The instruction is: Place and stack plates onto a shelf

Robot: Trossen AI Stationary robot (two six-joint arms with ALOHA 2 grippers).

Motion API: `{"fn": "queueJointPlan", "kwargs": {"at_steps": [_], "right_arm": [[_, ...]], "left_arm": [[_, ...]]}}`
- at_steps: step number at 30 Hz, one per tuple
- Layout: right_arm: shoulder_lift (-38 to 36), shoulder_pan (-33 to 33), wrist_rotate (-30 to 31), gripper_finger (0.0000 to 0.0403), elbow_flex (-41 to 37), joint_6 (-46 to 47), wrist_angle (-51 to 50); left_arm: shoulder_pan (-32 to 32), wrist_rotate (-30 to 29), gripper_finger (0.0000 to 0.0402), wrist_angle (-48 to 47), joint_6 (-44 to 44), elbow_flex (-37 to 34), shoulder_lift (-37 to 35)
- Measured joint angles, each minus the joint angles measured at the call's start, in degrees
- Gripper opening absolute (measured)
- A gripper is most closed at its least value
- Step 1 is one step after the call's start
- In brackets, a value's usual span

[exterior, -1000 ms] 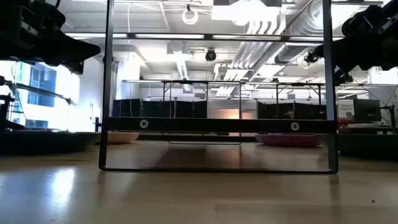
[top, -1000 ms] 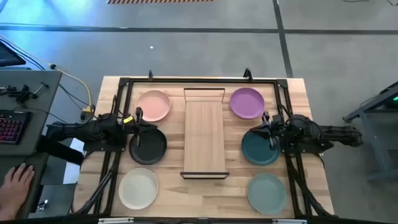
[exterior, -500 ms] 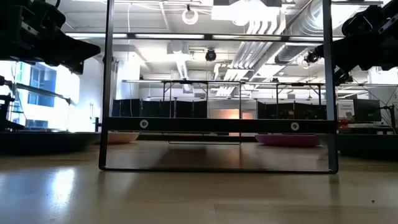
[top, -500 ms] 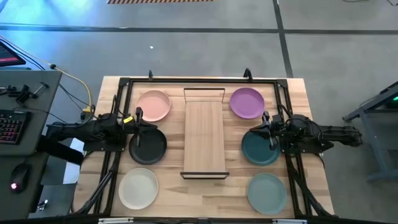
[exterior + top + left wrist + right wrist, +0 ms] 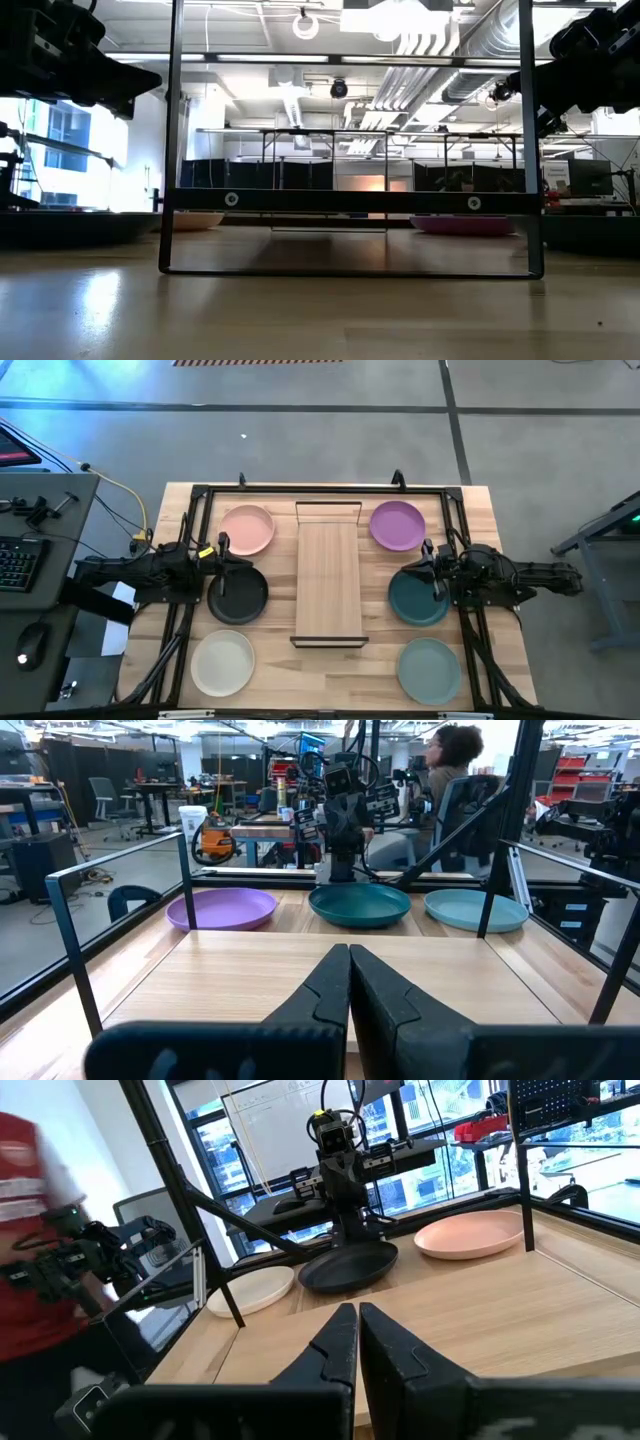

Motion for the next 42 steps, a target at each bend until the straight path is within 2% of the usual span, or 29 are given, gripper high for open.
{"fn": "queueJointPlan", "kwargs": {"at_steps": [30, 36, 39, 42], "right_arm": [[0.0, 0.0, 0.0, 0.0, 0.0, 0.0, 0.0], [0.0, 0.0, 2.3, 0.0, 0.0, 0.2, 0.2], [0.0, 0.0, 3.5, 0.0, 0.0, 8.6, 4.9], [0.0, 0.0, 12.9, 0.0, 0.0, 22.6, 17.1]], "left_arm": [[0.0, 0.0, 0.0, 0.0, 0.0, 0.0, 0.0], [0.0, 0.0, 0.0, 0.0, 0.0, 0.0, 0.0], [0.0, 0.0, 0.0, 0.0, 0.0, 0.0, 0.0], [0.0, 0.0, 0.0, 0.0, 0.0, 0.0, 0.0]]}}
